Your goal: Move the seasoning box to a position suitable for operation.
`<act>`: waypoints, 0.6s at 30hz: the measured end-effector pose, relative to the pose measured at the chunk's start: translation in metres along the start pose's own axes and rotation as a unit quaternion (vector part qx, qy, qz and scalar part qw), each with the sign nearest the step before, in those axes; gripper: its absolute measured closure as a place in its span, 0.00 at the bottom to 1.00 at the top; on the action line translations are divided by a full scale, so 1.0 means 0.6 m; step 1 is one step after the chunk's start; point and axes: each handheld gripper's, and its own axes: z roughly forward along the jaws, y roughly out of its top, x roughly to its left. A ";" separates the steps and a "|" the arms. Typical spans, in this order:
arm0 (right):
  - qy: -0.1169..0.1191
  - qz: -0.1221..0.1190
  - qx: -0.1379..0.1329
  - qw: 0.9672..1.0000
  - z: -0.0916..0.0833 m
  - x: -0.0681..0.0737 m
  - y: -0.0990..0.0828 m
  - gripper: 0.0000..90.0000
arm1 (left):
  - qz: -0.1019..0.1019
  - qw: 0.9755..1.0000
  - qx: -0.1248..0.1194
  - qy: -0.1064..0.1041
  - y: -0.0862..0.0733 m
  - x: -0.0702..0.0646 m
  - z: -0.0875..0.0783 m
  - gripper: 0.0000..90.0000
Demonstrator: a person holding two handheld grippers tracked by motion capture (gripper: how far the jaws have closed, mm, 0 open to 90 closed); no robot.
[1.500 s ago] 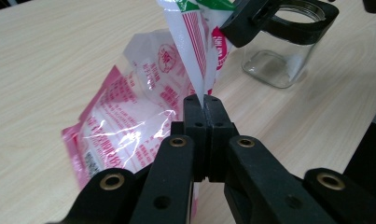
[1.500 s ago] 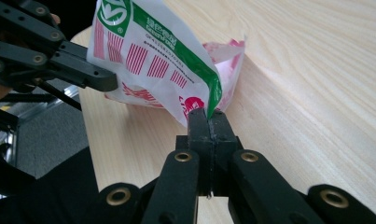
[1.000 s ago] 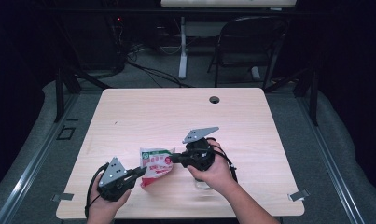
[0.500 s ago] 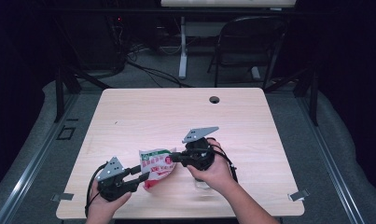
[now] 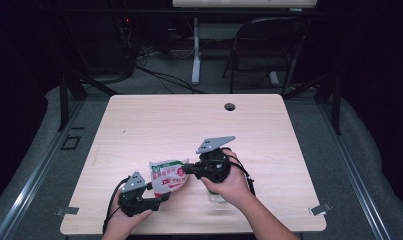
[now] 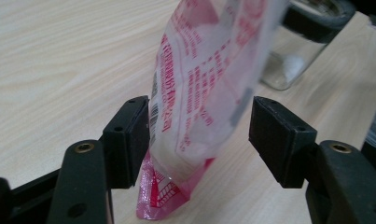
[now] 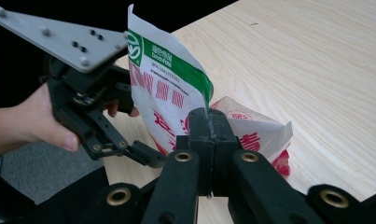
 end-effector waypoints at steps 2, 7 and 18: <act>0.000 0.000 0.000 1.000 0.000 0.000 0.000 1.00 | -0.004 1.000 0.006 0.000 -0.006 0.003 0.009 0.40; 0.001 0.000 -0.001 1.000 0.000 0.000 0.000 1.00 | -0.007 1.000 0.010 0.002 -0.014 0.004 0.026 0.40; 0.005 0.003 -0.007 1.000 -0.004 0.000 -0.010 1.00 | -0.072 0.997 0.004 -0.023 -0.026 0.021 0.049 0.35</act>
